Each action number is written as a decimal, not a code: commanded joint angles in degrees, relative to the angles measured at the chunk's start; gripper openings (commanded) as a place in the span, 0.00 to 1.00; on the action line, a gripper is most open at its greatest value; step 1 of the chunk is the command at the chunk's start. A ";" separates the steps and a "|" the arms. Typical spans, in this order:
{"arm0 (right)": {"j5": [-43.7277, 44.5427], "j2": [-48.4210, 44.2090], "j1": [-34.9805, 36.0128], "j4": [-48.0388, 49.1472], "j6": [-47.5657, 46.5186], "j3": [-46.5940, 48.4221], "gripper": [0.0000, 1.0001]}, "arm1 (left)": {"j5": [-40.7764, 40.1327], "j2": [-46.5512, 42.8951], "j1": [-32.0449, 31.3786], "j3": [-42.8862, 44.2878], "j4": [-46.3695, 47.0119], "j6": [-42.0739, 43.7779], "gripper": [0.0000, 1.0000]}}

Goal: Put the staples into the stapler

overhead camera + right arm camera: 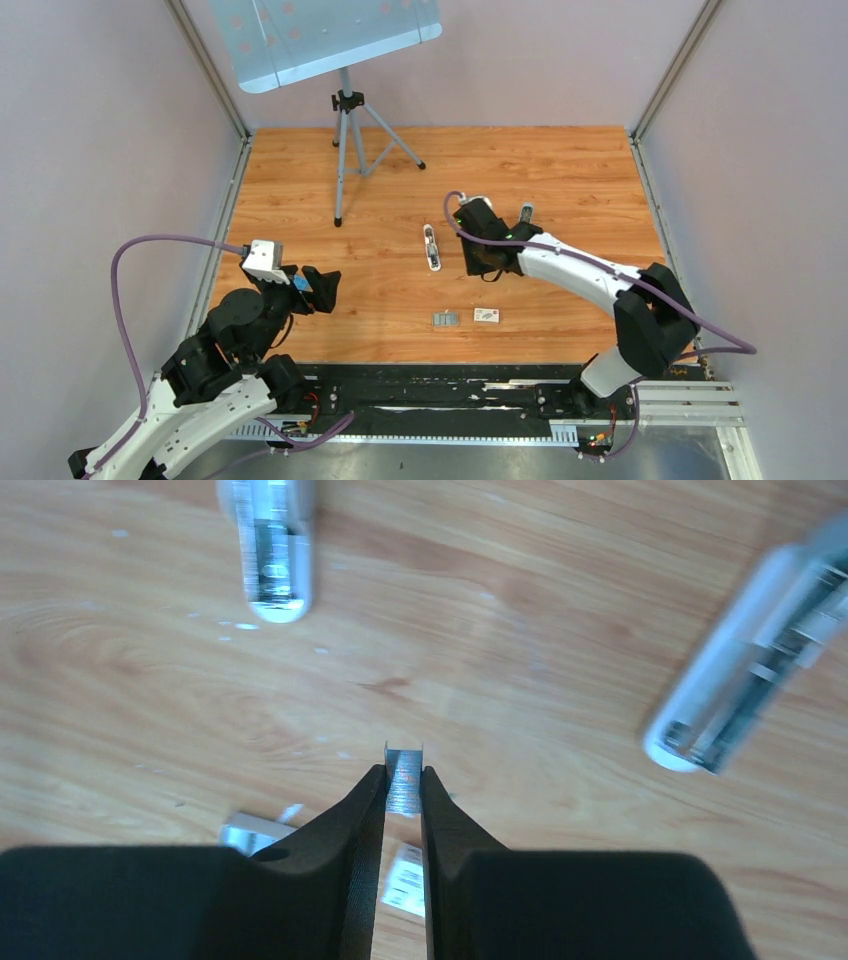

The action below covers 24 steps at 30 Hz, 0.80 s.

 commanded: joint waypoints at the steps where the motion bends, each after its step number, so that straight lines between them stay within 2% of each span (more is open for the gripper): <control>1: 3.04 -5.19 -6.48 -2.01 -0.68 -5.39 0.20 | 0.01 -0.45 0.35 -0.20 -0.01 0.99 1.00; 10: 4.08 -9.25 -17.74 -1.65 0.18 -9.96 0.20 | 0.72 -0.42 0.35 -0.34 0.31 1.15 1.00; 24: 1.44 -6.22 -21.80 1.41 0.25 -10.80 0.20 | 0.98 -0.94 0.35 -0.42 0.43 1.19 1.00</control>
